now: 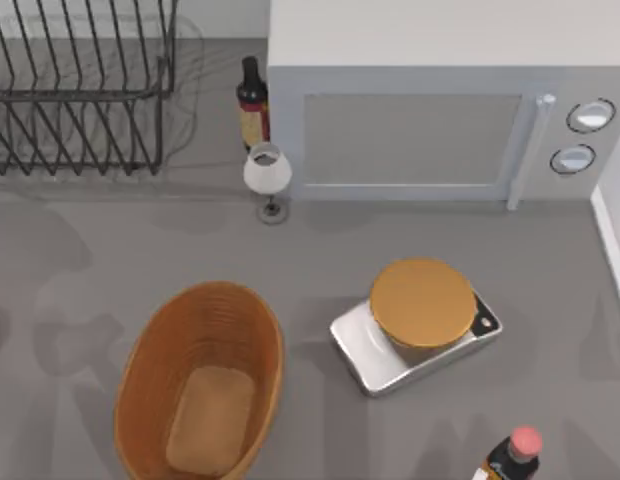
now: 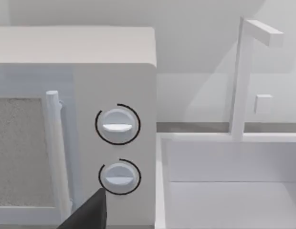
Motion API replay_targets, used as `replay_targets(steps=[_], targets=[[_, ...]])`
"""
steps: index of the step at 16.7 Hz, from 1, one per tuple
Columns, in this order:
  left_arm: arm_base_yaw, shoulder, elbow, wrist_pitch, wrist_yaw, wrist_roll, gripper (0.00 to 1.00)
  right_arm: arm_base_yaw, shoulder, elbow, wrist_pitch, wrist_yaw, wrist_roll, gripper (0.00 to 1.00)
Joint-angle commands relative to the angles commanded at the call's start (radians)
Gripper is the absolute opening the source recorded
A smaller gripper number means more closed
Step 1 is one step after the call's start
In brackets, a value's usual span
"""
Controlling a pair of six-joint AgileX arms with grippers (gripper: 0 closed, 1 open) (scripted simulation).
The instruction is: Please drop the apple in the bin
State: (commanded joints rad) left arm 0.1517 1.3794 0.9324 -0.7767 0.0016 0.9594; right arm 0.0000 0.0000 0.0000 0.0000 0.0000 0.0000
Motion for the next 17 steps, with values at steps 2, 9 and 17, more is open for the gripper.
replay_targets(steps=[2,9,17], targets=[[0.018,0.153,0.106,-0.085,-0.001,0.107,1.0,0.0,0.0,0.0,0.0,0.0,0.0,1.0],[0.053,0.435,0.317,-0.239,-0.001,0.309,1.0,0.0,0.0,0.0,0.0,0.0,0.0,1.0],[0.051,0.456,0.288,-0.196,-0.001,0.308,1.0,0.0,0.0,0.0,0.0,0.0,0.0,1.0]])
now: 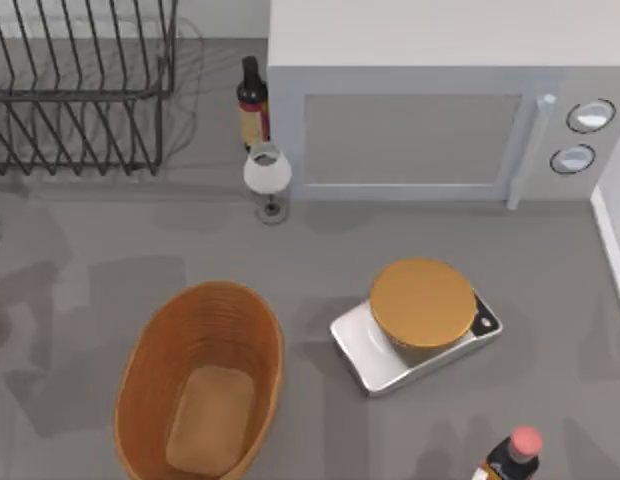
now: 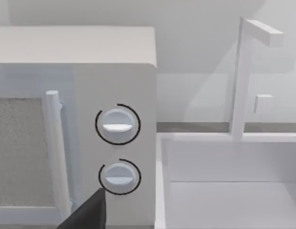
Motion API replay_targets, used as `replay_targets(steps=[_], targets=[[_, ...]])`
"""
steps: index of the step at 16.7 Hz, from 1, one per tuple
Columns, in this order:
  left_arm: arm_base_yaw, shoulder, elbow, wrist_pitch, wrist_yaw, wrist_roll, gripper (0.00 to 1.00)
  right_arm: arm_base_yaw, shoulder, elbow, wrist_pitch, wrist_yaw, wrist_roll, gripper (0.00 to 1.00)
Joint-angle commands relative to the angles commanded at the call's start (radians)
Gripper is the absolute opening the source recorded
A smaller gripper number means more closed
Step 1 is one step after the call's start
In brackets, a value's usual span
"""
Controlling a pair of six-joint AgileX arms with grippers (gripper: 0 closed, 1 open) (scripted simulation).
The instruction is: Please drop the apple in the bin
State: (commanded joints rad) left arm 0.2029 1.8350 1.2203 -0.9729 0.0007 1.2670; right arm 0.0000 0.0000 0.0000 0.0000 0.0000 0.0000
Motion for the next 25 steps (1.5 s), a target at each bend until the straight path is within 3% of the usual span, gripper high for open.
replay_targets(steps=[5,10,23,25], targets=[[0.003,0.082,-0.103,0.198,0.0,0.005,1.0,0.0,0.0,0.0,0.0,0.0,0.0,1.0],[0.004,0.099,-0.122,0.225,0.0,0.006,1.0,0.0,0.0,0.0,0.0,0.0,0.0,1.0],[0.004,0.099,-0.122,0.225,0.0,0.006,0.02,0.0,0.0,0.0,0.0,0.0,0.0,1.0],[0.004,0.099,-0.122,0.225,0.0,0.006,0.0,0.0,0.0,0.0,0.0,0.0,0.0,1.0]])
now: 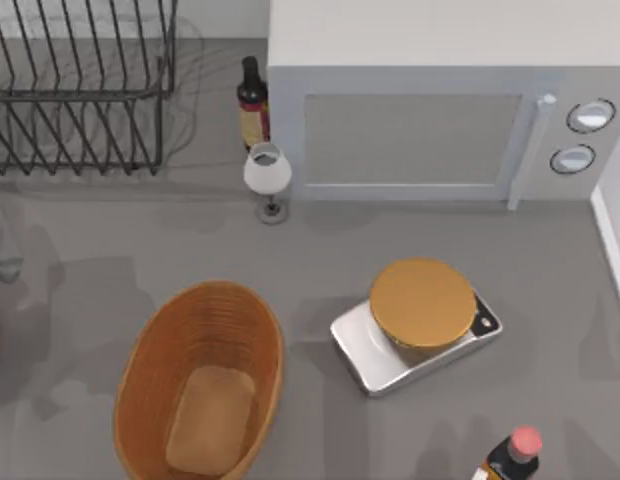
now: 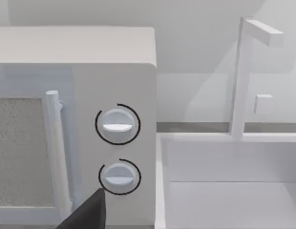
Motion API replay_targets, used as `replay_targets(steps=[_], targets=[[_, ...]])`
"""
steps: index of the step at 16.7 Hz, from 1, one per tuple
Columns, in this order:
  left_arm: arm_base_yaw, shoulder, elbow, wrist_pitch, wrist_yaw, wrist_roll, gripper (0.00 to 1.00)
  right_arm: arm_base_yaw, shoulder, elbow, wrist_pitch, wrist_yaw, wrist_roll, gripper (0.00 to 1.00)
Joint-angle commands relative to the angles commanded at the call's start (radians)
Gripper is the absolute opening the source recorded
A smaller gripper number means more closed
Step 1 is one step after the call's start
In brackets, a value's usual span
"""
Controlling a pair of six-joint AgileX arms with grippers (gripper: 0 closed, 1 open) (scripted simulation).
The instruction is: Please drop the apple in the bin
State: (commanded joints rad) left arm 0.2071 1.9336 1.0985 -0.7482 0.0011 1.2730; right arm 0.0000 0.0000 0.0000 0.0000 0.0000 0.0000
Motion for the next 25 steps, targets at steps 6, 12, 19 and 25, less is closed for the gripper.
replay_targets(steps=[6,12,19,25], targets=[[0.0,0.0,0.0,0.0,0.0,0.0,0.0,0.0,0.0,0.0,0.0,0.0,0.0,1.0],[-0.003,-0.043,0.105,-0.132,0.002,0.001,0.0,0.0,0.0,0.0,0.0,0.0,0.0,1.0],[-0.007,-0.146,0.378,-0.538,0.001,-0.004,0.0,0.0,0.0,0.0,0.0,0.0,0.0,1.0],[-0.008,-0.177,0.43,-0.594,0.001,-0.011,0.0,0.0,0.0,0.0,0.0,0.0,0.0,1.0]])
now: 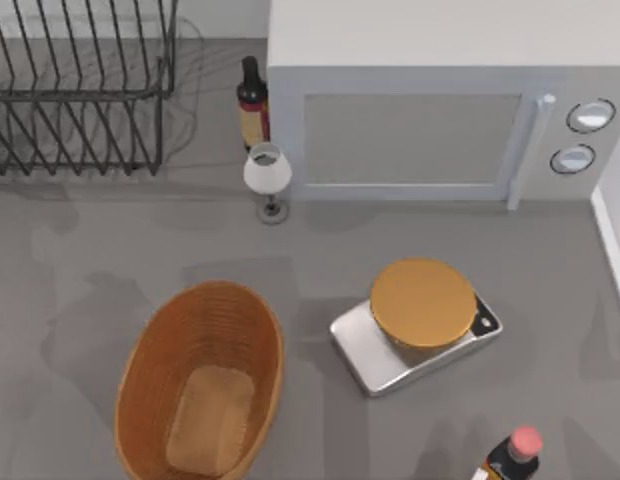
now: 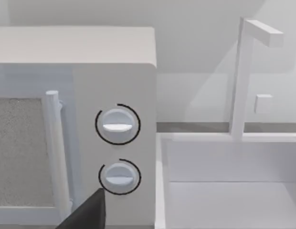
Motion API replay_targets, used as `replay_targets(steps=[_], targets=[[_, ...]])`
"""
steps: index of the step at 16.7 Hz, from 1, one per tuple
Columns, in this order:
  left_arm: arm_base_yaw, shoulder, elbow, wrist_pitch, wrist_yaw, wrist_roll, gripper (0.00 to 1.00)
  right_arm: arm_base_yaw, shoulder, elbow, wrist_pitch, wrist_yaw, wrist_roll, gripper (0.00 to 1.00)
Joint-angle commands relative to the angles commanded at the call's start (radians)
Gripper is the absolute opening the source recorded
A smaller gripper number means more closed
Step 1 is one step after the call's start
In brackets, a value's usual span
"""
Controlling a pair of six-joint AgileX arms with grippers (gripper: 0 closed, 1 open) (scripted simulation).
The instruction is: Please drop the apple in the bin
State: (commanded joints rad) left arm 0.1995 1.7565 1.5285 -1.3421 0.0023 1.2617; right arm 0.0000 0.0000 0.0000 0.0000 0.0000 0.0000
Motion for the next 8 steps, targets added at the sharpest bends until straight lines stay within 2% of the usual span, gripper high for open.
replay_targets(steps=[4,8], targets=[[-0.011,0.004,-0.002,-0.001,0.001,-0.029,0.0,0.0,0.0,0.0,0.0,0.0,0.0,1.0],[-0.097,0.001,-0.002,-0.014,0.005,-0.215,0.0,0.0,0.0,0.0,0.0,0.0,0.0,1.0]])
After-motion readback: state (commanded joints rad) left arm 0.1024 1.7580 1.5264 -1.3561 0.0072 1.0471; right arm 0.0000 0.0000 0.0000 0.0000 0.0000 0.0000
